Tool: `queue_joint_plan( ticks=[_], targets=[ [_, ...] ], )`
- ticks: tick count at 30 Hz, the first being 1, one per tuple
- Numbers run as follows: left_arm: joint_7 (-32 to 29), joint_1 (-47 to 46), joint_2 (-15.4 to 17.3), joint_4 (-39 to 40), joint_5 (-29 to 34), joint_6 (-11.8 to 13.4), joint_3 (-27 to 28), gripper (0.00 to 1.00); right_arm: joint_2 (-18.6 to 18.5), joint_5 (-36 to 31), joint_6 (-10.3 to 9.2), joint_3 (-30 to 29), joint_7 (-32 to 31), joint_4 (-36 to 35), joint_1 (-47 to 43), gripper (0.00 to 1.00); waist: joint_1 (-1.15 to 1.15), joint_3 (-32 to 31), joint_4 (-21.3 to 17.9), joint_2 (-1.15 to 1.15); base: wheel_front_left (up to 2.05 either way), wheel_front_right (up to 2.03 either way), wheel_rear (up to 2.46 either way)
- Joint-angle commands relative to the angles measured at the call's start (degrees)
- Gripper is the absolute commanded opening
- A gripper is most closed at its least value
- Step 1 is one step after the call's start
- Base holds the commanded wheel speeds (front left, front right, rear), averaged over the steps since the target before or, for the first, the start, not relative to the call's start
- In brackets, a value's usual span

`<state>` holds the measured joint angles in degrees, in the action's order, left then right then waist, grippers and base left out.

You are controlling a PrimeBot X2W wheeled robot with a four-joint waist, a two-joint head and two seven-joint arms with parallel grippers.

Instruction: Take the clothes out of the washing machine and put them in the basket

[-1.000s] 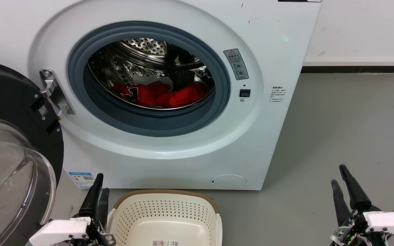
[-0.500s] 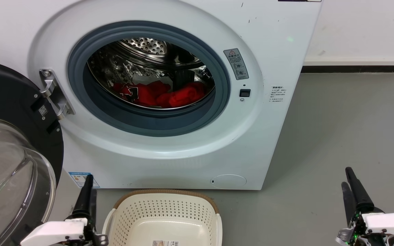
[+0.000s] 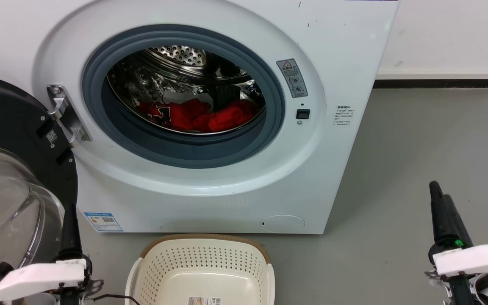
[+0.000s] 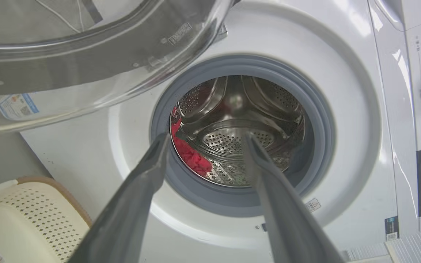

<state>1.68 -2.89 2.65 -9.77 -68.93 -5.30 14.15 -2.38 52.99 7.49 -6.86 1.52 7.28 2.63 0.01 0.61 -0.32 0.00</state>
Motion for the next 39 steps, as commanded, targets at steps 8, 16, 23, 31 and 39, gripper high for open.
queue_joint_plan(
  ticks=[8,16,23,31,39],
  targets=[
    [2.1,0.2,0.2,8.7,12.0,2.6,-2.9,1.00,-0.4,-15.8,0.00,2.0,2.3,-7.8,1.1,1.00,-0.01,0.3,-0.1,0.00,0.00,0.00,0.00],
    [3.6,1.2,0.2,12.5,21.6,2.6,-6.4,1.00,-0.4,-25.9,0.00,3.6,3.8,-10.0,0.3,1.00,-0.01,0.5,-0.2,0.00,0.00,0.00,0.00],
    [4.9,1.8,0.2,14.3,30.6,5.3,-9.5,1.00,-0.4,-32.3,0.00,4.5,5.0,-11.0,-0.4,1.00,-0.01,0.7,-0.3,0.00,0.00,0.00,0.00],
    [6.2,2.4,1.1,15.9,39.5,7.9,-13.2,1.00,-0.5,-38.8,0.00,5.4,6.3,-11.7,-1.1,1.00,-0.01,0.8,-0.4,0.00,0.00,0.00,0.00],
    [7.4,3.0,3.7,14.9,44.6,12.6,-17.7,1.00,-0.5,-44.2,0.00,5.2,7.6,-10.9,-2.0,1.00,-0.01,0.8,-0.4,0.00,0.00,0.00,0.00]
  ],
)
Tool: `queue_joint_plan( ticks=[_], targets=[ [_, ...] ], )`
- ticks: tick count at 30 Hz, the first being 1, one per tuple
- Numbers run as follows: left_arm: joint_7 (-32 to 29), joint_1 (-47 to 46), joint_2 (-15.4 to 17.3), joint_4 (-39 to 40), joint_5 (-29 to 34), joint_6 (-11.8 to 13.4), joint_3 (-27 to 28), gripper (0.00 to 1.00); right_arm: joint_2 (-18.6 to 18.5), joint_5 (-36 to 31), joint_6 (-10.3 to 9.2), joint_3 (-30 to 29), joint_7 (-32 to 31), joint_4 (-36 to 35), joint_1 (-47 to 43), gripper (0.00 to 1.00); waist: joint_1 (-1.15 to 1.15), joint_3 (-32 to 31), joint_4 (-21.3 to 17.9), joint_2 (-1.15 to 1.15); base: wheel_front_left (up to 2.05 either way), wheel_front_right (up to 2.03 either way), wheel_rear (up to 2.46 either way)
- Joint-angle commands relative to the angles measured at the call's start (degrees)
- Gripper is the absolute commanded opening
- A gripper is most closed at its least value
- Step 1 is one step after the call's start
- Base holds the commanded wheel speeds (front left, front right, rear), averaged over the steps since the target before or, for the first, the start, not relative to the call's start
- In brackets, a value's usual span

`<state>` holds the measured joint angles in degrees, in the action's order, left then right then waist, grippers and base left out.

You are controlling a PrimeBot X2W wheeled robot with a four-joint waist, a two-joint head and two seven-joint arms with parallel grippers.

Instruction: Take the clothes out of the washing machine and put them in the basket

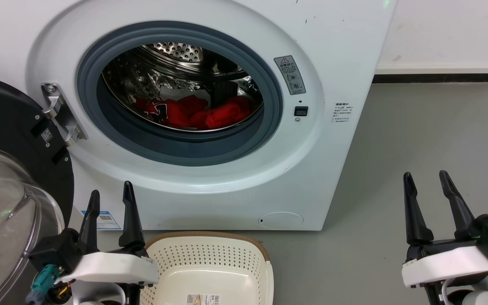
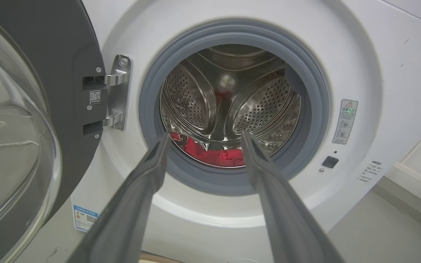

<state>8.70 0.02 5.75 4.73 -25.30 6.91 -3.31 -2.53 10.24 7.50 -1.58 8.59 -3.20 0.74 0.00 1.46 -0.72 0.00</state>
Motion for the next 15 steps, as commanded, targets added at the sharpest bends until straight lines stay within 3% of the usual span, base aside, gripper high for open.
queue_joint_plan(
  ticks=[1,9,15],
  targets=[
    [0.5,0.1,0.9,0.1,1.5,0.8,-0.7,1.00,-0.3,-2.1,-0.01,0.0,0.7,-0.2,-0.3,1.00,0.00,0.0,0.0,0.00,0.00,0.00,0.00],
    [1.7,0.5,2.7,-1.7,5.7,3.9,-3.8,1.00,-0.3,-5.7,-0.02,0.0,1.7,1.4,-1.1,1.00,0.00,0.0,-0.2,0.00,0.00,0.00,0.00],
    [2.4,0.8,3.2,-2.9,7.8,4.3,-5.2,1.00,-0.4,-7.7,-0.02,-0.2,2.6,3.2,-1.2,1.00,0.00,-0.1,-0.2,0.00,0.00,0.00,0.00]
  ],
)
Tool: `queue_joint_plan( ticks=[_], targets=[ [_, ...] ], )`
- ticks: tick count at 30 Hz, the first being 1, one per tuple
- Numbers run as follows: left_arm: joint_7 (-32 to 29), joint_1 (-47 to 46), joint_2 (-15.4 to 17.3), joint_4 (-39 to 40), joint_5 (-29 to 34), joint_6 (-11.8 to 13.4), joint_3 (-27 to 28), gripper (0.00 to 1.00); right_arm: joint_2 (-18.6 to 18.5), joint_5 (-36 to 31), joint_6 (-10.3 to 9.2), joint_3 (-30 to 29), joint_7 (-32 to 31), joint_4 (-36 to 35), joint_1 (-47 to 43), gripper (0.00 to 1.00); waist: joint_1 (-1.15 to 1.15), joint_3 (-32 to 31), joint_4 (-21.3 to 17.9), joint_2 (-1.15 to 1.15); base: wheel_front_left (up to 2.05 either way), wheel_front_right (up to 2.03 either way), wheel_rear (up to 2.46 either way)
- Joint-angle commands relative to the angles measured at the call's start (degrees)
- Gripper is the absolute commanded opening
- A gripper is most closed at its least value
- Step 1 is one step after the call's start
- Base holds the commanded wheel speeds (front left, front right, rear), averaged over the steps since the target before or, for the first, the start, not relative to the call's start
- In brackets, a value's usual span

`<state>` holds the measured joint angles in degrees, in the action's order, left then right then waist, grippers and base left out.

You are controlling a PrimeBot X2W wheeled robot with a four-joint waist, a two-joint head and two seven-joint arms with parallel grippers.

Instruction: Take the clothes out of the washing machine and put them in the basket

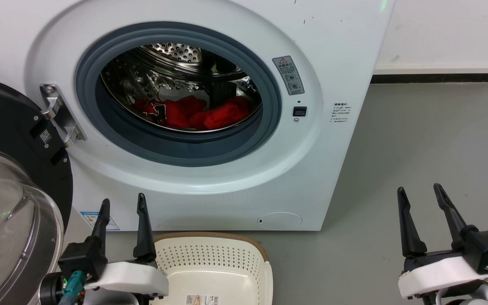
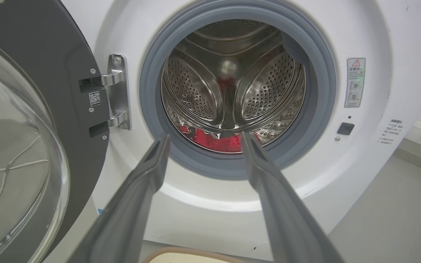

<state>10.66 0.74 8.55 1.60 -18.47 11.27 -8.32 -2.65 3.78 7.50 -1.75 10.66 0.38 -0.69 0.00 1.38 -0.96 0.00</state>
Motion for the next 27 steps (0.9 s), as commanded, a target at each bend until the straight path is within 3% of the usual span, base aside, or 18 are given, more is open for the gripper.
queue_joint_plan(
  ticks=[1,14,27],
  targets=[
    [0.6,0.2,0.5,0.0,1.5,-0.2,-0.4,1.00,-0.2,-1.7,-0.02,-0.2,0.6,-0.4,0.2,1.00,0.00,0.0,0.0,0.00,0.00,0.00,0.00],
    [2.2,0.6,0.8,-2.7,8.1,1.2,-1.8,1.00,-0.3,-7.3,-0.02,0.7,2.2,0.3,-0.6,1.00,0.00,0.0,-0.3,0.00,0.00,0.00,0.00],
    [3.6,2.2,-3.0,-3.7,10.5,-6.5,3.2,1.00,-0.3,-3.0,-0.02,0.5,3.6,5.4,-0.6,1.00,0.00,0.0,-0.4,0.00,0.00,0.00,0.00]
  ],
)
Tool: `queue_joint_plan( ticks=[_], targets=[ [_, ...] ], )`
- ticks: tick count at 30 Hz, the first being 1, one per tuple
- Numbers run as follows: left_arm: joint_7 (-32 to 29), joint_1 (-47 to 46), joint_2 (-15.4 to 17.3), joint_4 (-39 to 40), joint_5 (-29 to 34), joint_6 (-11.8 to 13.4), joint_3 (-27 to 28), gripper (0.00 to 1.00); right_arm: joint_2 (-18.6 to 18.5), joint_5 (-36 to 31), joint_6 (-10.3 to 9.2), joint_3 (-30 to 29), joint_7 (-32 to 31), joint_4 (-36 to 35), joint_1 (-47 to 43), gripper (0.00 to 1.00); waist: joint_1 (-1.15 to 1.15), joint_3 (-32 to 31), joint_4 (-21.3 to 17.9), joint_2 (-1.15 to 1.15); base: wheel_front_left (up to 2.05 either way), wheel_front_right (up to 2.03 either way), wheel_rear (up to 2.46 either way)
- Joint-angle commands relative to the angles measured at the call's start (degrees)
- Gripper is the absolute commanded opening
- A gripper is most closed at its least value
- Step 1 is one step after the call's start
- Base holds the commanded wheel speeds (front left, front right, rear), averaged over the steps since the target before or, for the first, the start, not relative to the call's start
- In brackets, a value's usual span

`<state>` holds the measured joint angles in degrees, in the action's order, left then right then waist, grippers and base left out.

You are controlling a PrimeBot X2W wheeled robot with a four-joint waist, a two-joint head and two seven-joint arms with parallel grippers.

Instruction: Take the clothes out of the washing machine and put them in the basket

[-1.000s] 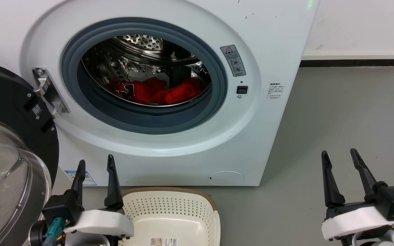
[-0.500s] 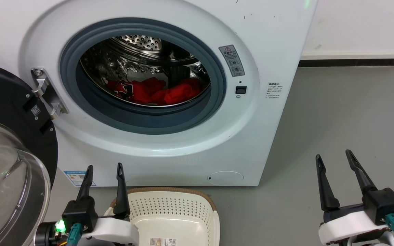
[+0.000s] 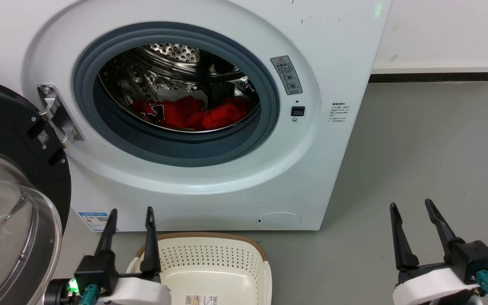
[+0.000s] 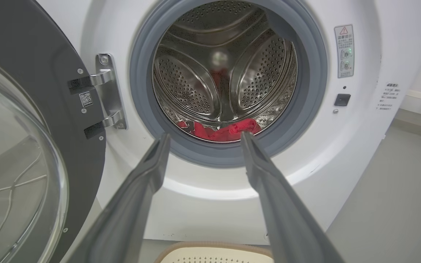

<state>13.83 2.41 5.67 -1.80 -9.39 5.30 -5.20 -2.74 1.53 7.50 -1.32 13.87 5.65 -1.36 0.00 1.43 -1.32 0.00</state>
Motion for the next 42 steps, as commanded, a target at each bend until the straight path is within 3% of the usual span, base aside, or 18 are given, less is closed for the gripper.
queue_joint_plan(
  ticks=[1,10,26,31,42],
  targets=[
    [0.6,0.5,-0.3,-0.7,2.2,-0.9,0.3,1.00,-0.2,-1.1,-0.02,0.1,0.4,0.3,0.2,1.00,0.00,0.0,0.0,0.00,0.00,0.00,0.00],
    [1.5,0.5,-1.1,-2.6,8.6,-1.4,-0.2,1.00,-0.2,-6.1,-0.02,-0.3,1.4,1.6,0.3,1.00,0.00,-0.1,-0.1,0.00,0.00,0.00,0.00],
    [1.4,0.7,-1.3,-2.4,9.2,-1.5,1.0,1.00,-0.2,-5.1,-0.03,-0.6,1.3,2.8,0.7,1.00,0.00,-0.4,-0.2,0.00,0.00,0.00,0.00],
    [1.4,0.5,-0.7,-3.5,9.3,-2.6,0.4,1.00,-0.2,-5.2,-0.03,-1.3,1.3,3.1,1.2,1.00,0.00,0.4,-0.9,0.00,0.00,0.00,0.00],
    [1.4,-14.0,5.4,-13.1,10.3,-7.0,-1.3,1.00,-0.2,-3.1,-0.03,-3.6,1.3,3.4,6.4,1.00,0.00,12.6,-6.0,0.00,0.00,0.00,0.00]
  ],
)
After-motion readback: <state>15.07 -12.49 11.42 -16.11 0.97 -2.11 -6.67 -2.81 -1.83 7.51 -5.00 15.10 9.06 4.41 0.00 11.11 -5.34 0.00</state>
